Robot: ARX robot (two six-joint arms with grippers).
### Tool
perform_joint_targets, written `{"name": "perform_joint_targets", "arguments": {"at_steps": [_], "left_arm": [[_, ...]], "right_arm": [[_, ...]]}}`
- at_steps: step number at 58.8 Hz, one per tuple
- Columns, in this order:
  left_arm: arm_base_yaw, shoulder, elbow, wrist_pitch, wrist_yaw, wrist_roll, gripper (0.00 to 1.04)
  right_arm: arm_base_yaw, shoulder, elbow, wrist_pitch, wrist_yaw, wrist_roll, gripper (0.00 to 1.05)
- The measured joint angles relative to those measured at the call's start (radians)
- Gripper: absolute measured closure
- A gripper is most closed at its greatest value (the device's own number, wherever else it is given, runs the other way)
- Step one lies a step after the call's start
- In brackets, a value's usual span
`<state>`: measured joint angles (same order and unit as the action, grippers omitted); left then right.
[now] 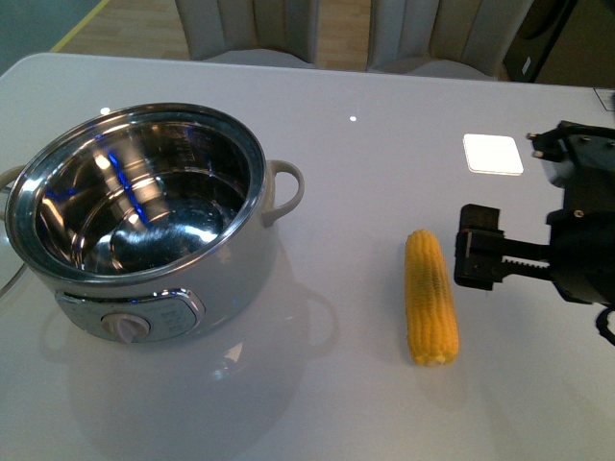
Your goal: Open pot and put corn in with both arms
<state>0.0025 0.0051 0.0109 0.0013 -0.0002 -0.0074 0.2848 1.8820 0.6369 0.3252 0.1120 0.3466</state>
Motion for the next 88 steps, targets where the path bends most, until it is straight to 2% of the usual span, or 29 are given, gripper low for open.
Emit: {"name": "perform_joint_targets", "arguments": {"at_steps": [15,29,48,50,54,63,70,78,88], "left_arm": [[0.000,0.000,0.000,0.000,0.000,0.000,0.07],[0.000,0.000,0.000,0.000,0.000,0.000,0.07],[0.000,0.000,0.000,0.000,0.000,0.000,0.07],[0.000,0.000,0.000,0.000,0.000,0.000,0.07],[0.000,0.000,0.000,0.000,0.000,0.000,0.07],[0.000,0.000,0.000,0.000,0.000,0.000,0.07],[0.000,0.000,0.000,0.000,0.000,0.000,0.07],[0.000,0.000,0.000,0.000,0.000,0.000,0.07],[0.000,0.000,0.000,0.000,0.000,0.000,0.07]], "right_arm": [[0.033,0.216,0.150,0.000,-0.019,-0.117,0.09],[0.029,0.306,0.229,-0.027,-0.048,-0.124,0.09],[0.069,0.371,0.278,-0.069,-0.053,-0.139,0.09],[0.073,0.380,0.280,-0.075,-0.053,-0.141,0.11],[0.077,0.393,0.282,-0.080,-0.051,-0.146,0.26],[0.080,0.397,0.283,-0.081,-0.047,-0.156,0.50],[0.082,0.397,0.283,-0.081,-0.045,-0.157,0.64],[0.081,0.382,0.271,-0.080,-0.039,-0.157,0.73],[0.068,0.306,0.244,-0.085,-0.053,-0.146,0.77]]}}
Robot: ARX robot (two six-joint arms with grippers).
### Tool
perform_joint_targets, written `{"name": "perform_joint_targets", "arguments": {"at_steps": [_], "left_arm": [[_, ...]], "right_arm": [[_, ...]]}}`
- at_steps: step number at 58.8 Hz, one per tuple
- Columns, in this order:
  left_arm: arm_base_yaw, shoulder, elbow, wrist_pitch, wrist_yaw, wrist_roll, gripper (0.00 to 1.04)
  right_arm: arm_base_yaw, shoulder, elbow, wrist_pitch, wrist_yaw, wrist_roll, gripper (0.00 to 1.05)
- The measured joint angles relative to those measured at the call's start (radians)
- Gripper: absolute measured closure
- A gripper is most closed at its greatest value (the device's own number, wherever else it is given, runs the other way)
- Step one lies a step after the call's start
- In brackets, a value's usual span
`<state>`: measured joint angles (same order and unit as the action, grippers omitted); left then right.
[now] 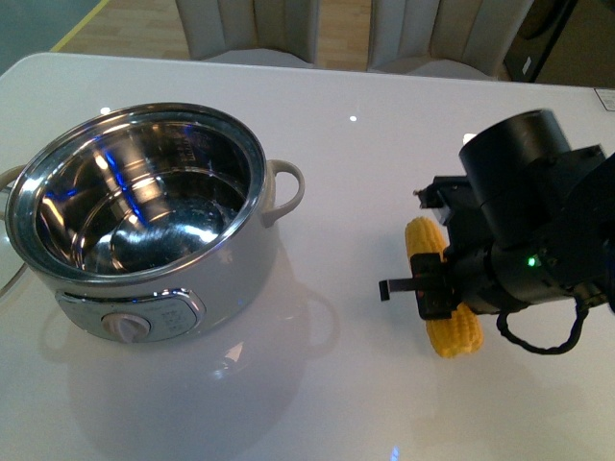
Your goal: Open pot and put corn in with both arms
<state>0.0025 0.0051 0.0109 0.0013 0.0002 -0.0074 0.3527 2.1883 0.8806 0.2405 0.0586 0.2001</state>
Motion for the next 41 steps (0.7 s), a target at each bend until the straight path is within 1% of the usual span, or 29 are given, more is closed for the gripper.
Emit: {"name": "perform_joint_targets", "arguments": {"at_steps": [9,22,31,41], "left_arm": [[0.000,0.000,0.000,0.000,0.000,0.000,0.07],[0.000,0.000,0.000,0.000,0.000,0.000,0.07],[0.000,0.000,0.000,0.000,0.000,0.000,0.07],[0.000,0.000,0.000,0.000,0.000,0.000,0.07]], "right_arm": [[-0.019,-0.130,-0.006,-0.007,-0.029,0.051,0.80],[-0.013,-0.256,0.039,-0.041,-0.072,0.144,0.81],[0.019,-0.278,0.122,-0.064,-0.089,0.219,0.82],[0.087,-0.269,0.217,-0.081,-0.107,0.324,0.82]]}}
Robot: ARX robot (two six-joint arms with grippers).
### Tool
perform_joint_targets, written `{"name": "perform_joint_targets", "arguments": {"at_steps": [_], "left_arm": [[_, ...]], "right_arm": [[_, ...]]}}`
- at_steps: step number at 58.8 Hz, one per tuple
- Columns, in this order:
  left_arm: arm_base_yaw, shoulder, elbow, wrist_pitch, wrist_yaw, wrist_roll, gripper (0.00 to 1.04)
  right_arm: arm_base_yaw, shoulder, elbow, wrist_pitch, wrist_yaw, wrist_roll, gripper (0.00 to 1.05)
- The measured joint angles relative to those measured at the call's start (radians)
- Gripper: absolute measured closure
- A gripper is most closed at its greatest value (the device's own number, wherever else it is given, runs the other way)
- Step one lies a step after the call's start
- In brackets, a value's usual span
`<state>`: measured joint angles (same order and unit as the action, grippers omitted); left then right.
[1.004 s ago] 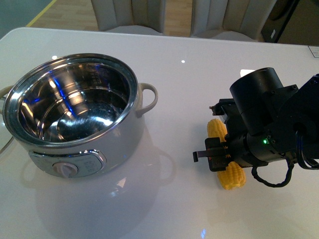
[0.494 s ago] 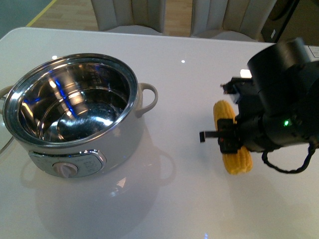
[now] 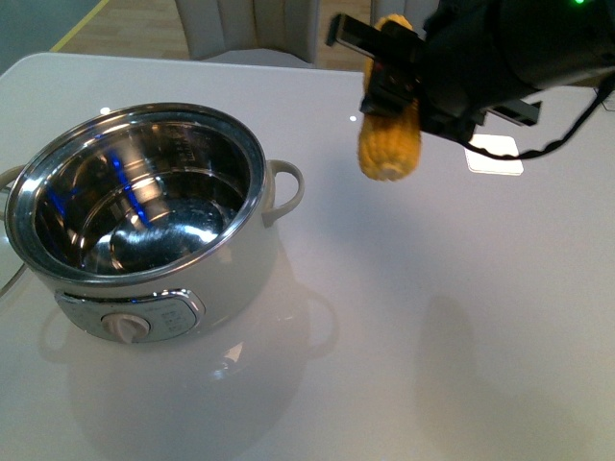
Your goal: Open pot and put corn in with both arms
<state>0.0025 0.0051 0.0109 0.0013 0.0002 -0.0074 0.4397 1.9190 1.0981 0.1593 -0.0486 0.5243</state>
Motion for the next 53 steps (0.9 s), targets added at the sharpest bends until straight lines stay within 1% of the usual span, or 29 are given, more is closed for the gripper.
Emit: {"name": "perform_joint_targets", "arguments": {"at_steps": [12,23,37,53], "left_arm": [[0.000,0.000,0.000,0.000,0.000,0.000,0.07],[0.000,0.000,0.000,0.000,0.000,0.000,0.07],[0.000,0.000,0.000,0.000,0.000,0.000,0.07],[0.000,0.000,0.000,0.000,0.000,0.000,0.07]], "right_arm": [[0.097,0.053,0.121,-0.021,-0.002,0.079,0.82],[0.171,0.124,0.203,-0.053,-0.006,0.114,0.82],[0.222,0.189,0.259,-0.077,-0.038,0.161,0.82],[0.282,0.250,0.320,-0.109,-0.088,0.172,0.82]]}}
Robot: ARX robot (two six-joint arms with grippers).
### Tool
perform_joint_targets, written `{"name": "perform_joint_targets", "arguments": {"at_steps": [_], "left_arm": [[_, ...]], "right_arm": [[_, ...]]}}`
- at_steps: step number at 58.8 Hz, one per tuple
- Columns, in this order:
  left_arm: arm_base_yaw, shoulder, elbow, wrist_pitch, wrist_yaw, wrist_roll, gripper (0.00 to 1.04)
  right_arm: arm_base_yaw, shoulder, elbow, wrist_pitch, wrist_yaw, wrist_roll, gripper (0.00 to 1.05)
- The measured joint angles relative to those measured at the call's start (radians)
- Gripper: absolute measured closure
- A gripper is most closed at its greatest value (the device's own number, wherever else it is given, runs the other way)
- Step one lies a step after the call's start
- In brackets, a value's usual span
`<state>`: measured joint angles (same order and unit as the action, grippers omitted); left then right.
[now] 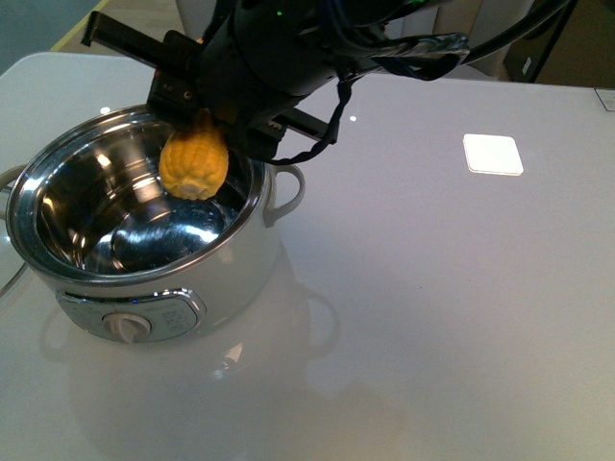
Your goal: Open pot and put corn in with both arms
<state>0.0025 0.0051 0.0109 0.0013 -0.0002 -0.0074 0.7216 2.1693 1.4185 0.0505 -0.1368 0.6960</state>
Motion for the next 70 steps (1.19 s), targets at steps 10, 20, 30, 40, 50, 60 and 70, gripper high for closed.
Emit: {"name": "perform_joint_targets", "arguments": {"at_steps": [10,20,30,40,50,60,70], "left_arm": [[0.000,0.000,0.000,0.000,0.000,0.000,0.07],[0.000,0.000,0.000,0.000,0.000,0.000,0.07],[0.000,0.000,0.000,0.000,0.000,0.000,0.07],[0.000,0.000,0.000,0.000,0.000,0.000,0.07],[0.000,0.000,0.000,0.000,0.000,0.000,0.07],[0.000,0.000,0.000,0.000,0.000,0.000,0.07],[0.000,0.000,0.000,0.000,0.000,0.000,0.07]], "right_arm": [[0.024,0.031,0.024,-0.019,-0.017,0.017,0.82],[0.033,0.043,0.035,-0.045,-0.018,0.018,0.82],[0.035,0.046,0.035,-0.047,-0.021,0.018,0.57],[0.034,0.046,0.028,-0.036,-0.018,0.027,0.31],[0.014,0.042,0.005,-0.017,0.003,0.053,0.07],[-0.041,-0.034,-0.079,0.021,0.091,0.043,0.09],[-0.130,-0.205,-0.234,0.106,0.186,0.008,0.09]]}}
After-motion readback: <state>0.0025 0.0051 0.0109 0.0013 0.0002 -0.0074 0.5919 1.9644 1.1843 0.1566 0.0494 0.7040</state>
